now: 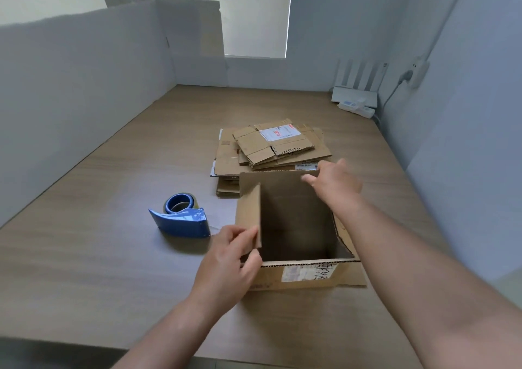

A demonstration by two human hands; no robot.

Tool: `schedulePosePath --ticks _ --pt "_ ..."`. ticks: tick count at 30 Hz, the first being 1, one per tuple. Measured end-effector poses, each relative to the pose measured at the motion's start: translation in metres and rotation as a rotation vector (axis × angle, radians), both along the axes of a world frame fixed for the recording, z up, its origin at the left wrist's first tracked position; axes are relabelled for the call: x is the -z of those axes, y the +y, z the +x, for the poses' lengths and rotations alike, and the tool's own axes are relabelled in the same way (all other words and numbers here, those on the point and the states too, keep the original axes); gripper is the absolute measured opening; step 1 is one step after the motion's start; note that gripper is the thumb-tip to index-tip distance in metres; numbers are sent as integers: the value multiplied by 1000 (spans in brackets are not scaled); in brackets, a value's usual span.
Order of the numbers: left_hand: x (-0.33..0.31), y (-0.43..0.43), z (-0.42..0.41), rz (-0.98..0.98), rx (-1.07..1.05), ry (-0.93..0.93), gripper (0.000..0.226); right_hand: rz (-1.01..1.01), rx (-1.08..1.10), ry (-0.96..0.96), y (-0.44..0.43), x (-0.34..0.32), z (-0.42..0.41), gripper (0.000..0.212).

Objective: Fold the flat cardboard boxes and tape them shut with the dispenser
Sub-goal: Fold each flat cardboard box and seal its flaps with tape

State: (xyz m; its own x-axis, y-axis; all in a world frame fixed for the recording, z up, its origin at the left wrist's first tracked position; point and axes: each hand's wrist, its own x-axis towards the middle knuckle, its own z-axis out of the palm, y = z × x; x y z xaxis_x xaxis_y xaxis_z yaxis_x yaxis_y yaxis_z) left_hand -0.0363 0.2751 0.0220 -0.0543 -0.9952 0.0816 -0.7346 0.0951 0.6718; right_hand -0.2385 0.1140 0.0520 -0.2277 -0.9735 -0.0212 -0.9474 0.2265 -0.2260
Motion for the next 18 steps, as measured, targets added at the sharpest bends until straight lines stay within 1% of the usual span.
schedulePosePath --ticks 1,2,3,4,5,6,7,8,10,11,12,13,14,15,16,17,18 --pt "-2 -2 0 57 35 -18 37 20 -18 -39 -5 2 1 53" --pt "-3 -5 0 131 76 -40 43 40 -50 -114 -8 6 3 62" --pt "-5 -8 1 213 118 -48 57 55 -87 -236 -9 8 3 73" --pt "-5 -13 4 313 156 -19 73 64 -105 -389 -8 9 1 84" --pt "-6 -18 8 402 179 30 84 50 -110 -534 -7 9 -2 90" --pt "-7 -23 12 468 182 80 86 37 -110 -654 -3 9 -7 91" --pt "-5 -27 17 501 167 133 80 31 -121 -741 2 8 -12 90" --pt "-2 -30 21 494 132 180 67 30 -140 -801 8 8 -18 88" --pt "11 -33 21 375 7 239 40 33 -181 -937 21 11 -34 85" --pt "17 -33 20 298 -52 231 36 41 -190 -995 30 14 -42 84" --pt "22 -33 17 233 -98 205 37 68 -186 -1016 41 16 -49 84" --pt "26 -33 15 185 -137 184 45 97 -179 -1010 51 19 -58 88" --pt "31 -34 14 172 -171 179 58 136 -171 -968 60 24 -66 96" --pt "33 -35 12 194 -199 205 69 169 -162 -900 69 31 -73 97" --pt "33 -37 11 243 -217 256 77 202 -144 -820 78 38 -75 87" --pt "32 -40 9 290 -221 317 80 225 -124 -765 86 45 -76 74" --pt "31 -42 7 339 -213 378 81 230 -86 -738 91 53 -76 68"
